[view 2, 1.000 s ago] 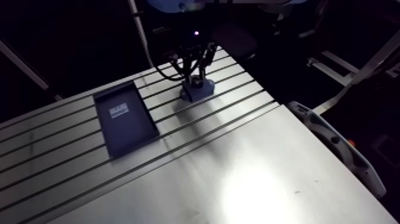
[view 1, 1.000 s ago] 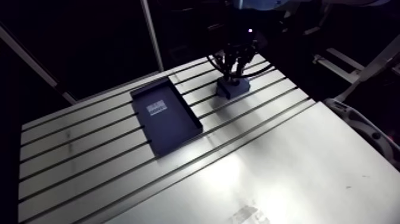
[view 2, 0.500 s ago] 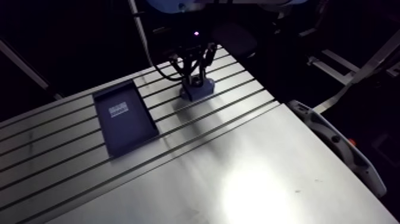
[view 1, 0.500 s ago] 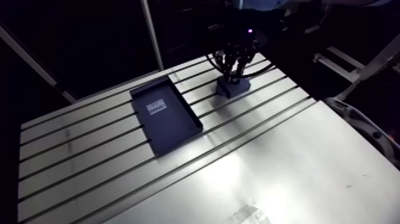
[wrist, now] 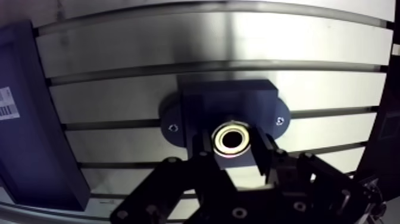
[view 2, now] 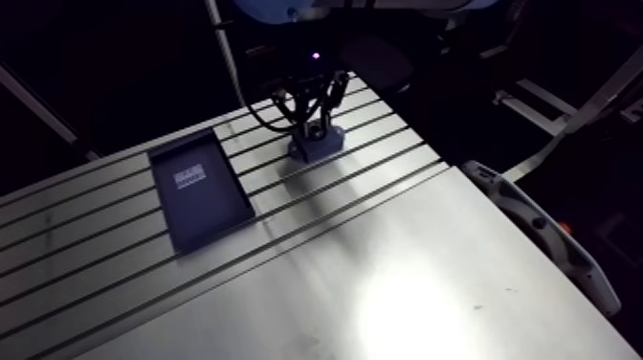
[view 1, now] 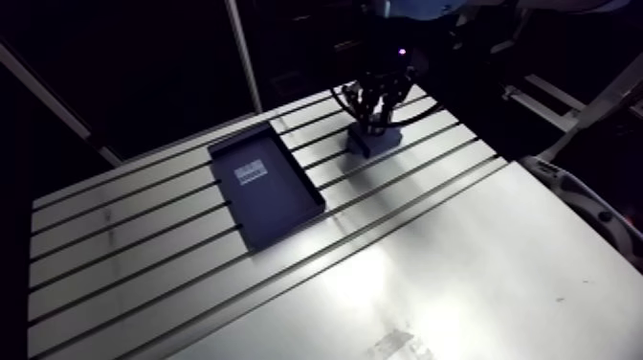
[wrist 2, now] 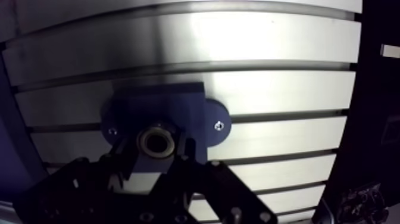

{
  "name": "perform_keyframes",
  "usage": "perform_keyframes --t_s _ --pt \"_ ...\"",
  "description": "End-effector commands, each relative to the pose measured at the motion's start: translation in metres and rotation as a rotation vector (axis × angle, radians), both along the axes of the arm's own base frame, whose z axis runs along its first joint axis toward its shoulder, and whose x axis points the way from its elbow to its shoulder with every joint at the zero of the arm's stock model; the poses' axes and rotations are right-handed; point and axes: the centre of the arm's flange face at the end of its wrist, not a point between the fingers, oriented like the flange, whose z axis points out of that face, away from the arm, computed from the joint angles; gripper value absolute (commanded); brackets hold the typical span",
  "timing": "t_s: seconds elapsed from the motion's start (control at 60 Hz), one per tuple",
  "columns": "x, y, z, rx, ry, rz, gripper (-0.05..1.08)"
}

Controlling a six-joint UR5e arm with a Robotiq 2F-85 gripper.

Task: Pick up the bearing and press it into the housing until flush.

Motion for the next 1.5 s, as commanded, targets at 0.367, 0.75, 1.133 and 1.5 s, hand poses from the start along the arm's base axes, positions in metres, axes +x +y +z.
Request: perform_keyframes --t_s 0.367,0.75,1.133,1.5 --pt "0.0022 0.0034 -0.0013 0.0 -0.002 -0.006 0.69" --pt "0.0019 0.0025 -0.0013 0.0 -0.002 -0.005 0.69" --pt "0.0025 0.0009 -0.0016 -0.002 -0.003 -0.003 0.69" --pt "0.0022 0.0034 -0.0013 0.0 -0.002 -0.006 0.69"
